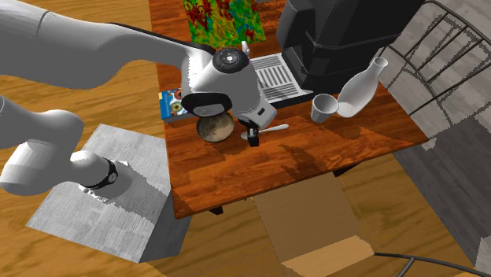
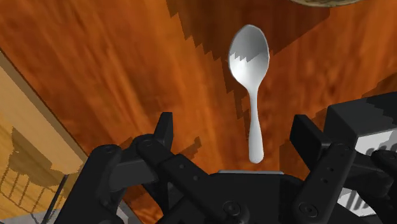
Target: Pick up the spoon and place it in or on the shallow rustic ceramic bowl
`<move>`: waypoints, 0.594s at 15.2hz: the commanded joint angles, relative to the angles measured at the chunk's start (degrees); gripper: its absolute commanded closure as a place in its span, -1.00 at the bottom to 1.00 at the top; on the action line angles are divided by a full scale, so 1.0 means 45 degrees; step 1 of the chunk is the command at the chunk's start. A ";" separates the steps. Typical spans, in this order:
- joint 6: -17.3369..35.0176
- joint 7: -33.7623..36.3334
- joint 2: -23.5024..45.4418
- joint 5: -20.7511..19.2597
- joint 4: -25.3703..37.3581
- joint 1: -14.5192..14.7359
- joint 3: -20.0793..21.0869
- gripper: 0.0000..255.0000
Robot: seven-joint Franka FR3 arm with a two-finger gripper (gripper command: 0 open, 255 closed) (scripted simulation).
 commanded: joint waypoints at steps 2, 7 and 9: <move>0.0478 0.0243 0.1286 -0.0186 0.1002 0.0269 0.0150 -1.00; 0.1009 0.0540 0.2743 -0.0485 0.2099 0.0642 0.0209 -1.00; 0.1246 0.0596 0.3009 -0.0571 0.2123 0.0699 0.0176 -1.00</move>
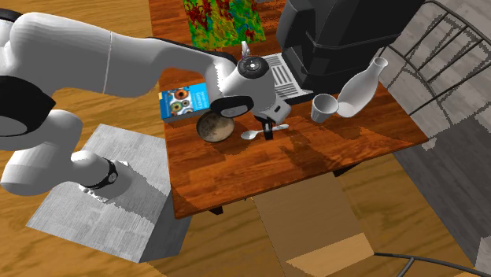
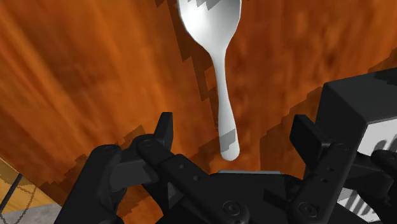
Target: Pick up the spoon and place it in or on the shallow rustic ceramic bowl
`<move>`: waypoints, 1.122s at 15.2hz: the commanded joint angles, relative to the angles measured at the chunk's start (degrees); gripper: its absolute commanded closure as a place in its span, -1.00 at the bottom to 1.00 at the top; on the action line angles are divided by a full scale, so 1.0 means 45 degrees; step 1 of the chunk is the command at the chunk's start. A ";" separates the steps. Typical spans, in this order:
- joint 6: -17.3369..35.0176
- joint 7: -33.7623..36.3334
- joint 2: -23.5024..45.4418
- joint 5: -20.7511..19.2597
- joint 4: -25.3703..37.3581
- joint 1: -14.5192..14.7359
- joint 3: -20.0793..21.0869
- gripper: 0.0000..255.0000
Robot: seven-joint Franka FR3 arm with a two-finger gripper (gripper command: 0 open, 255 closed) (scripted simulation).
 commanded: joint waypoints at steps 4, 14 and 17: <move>0.0568 0.0137 0.0652 -0.0205 0.0082 0.0147 -0.0083 -1.00; 0.0565 0.0138 0.0653 -0.0206 0.0086 0.0148 -0.0084 1.00; 0.0565 0.0138 0.0653 -0.0206 0.0086 0.0148 -0.0084 1.00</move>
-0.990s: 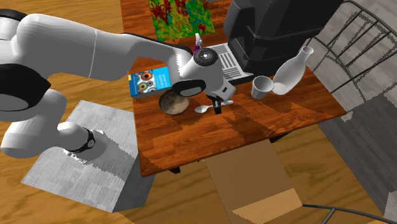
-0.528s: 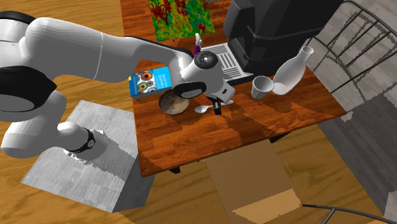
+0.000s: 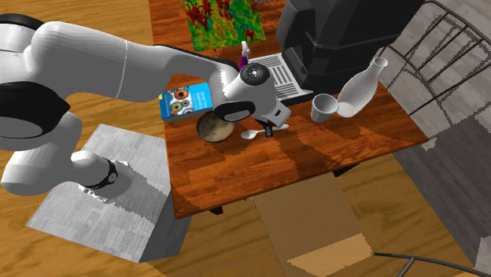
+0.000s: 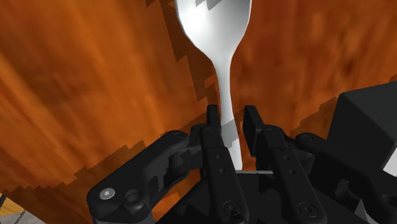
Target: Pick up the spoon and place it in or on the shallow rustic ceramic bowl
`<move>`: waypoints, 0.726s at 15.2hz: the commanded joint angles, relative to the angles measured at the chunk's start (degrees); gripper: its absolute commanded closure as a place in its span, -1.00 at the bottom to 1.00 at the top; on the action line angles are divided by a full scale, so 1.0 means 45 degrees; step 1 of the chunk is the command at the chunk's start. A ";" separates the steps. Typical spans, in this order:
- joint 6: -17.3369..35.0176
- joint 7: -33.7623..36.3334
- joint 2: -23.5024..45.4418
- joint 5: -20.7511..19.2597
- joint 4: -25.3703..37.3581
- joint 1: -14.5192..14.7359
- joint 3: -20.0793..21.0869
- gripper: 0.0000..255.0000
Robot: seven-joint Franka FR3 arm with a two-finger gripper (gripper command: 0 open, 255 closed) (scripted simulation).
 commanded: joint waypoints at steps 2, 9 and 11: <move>0.0000 0.0000 0.0000 0.0000 0.0000 0.0000 0.0000 1.00; -0.0707 -0.0034 -0.0465 0.0126 0.0254 -0.0061 0.0071 1.00; -0.0996 -0.0045 -0.0636 0.0173 0.0375 -0.0082 0.0094 1.00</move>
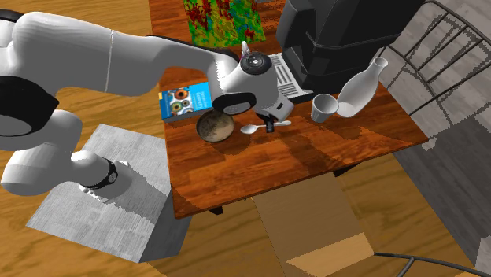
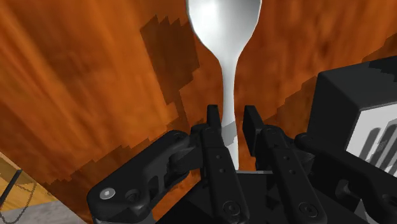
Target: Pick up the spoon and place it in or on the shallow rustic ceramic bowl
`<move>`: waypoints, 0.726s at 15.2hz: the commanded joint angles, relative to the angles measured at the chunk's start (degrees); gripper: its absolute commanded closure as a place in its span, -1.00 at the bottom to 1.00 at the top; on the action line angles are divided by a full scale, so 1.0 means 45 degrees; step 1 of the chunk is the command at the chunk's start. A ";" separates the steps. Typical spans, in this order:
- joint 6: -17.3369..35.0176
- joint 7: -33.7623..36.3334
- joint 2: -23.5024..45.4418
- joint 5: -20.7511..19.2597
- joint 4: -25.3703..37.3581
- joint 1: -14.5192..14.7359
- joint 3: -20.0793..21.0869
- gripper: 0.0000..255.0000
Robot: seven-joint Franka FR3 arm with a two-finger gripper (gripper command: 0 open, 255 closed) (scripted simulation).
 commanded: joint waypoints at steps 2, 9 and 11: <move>-0.0430 -0.0033 -0.0298 0.0086 0.0134 -0.0045 0.0039 1.00; -0.1475 -0.0049 -0.0800 0.0216 0.0691 -0.0096 0.0094 1.00; -0.1780 -0.0049 -0.0923 0.0246 0.0877 -0.0107 0.0105 1.00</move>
